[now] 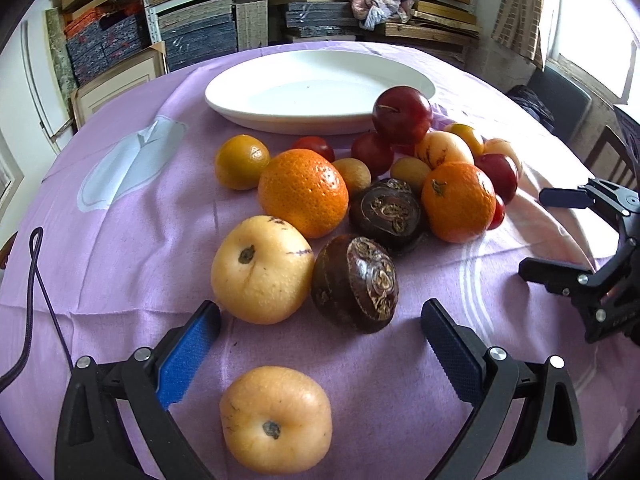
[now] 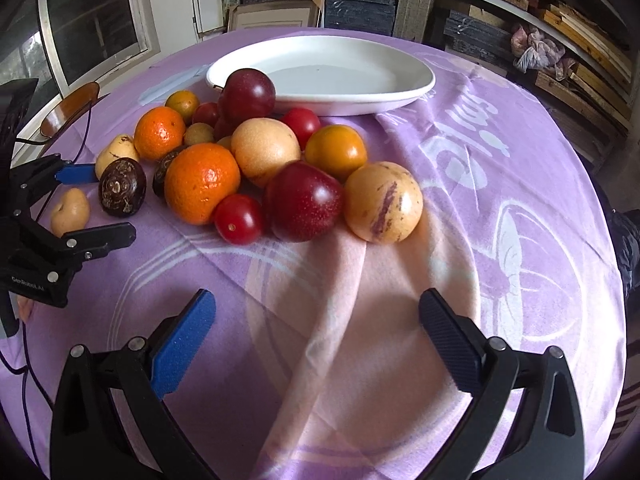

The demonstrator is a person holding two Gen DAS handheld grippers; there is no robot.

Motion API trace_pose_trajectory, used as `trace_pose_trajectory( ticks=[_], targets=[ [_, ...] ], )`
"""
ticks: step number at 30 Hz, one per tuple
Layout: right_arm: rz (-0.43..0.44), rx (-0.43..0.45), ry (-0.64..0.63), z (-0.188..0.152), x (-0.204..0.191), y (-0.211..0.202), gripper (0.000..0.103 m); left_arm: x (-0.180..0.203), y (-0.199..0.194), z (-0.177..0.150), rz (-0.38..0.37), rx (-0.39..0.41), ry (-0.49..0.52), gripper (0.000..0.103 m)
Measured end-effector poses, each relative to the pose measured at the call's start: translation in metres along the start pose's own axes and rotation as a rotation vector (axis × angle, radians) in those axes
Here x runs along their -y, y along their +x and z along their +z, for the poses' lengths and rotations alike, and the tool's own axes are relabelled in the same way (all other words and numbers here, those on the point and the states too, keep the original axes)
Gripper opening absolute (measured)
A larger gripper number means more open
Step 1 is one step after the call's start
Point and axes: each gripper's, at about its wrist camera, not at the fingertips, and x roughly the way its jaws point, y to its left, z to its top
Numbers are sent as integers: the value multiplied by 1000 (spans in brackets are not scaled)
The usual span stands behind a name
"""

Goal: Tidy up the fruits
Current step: 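Grasp the yellow pear with the left tool while the right tool grasps the pepino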

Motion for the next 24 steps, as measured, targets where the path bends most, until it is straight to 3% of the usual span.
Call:
trace_pose_trajectory(
  ticks=[4, 9, 13, 20, 22, 24],
  targets=[
    [-22, 31, 10, -5, 2, -7, 99, -11, -3, -2, -20, 12, -25, 100],
    [100, 141, 101, -10, 18, -27, 99, -6, -18, -3, -66, 89, 33, 100],
    [119, 116, 114, -10, 22, -27, 99, 3, -32, -14, -67, 117, 95, 100],
    [107, 160, 91, -10, 16, -33, 99, -14, -47, -25, -110, 143, 26, 100],
    [115, 160, 103, -11, 18, -31, 99, -18, -47, -27, -110, 140, 18, 93],
    [125, 158, 126, -9, 22, -30, 99, -17, -47, -29, -103, 134, 22, 78]
  ],
)
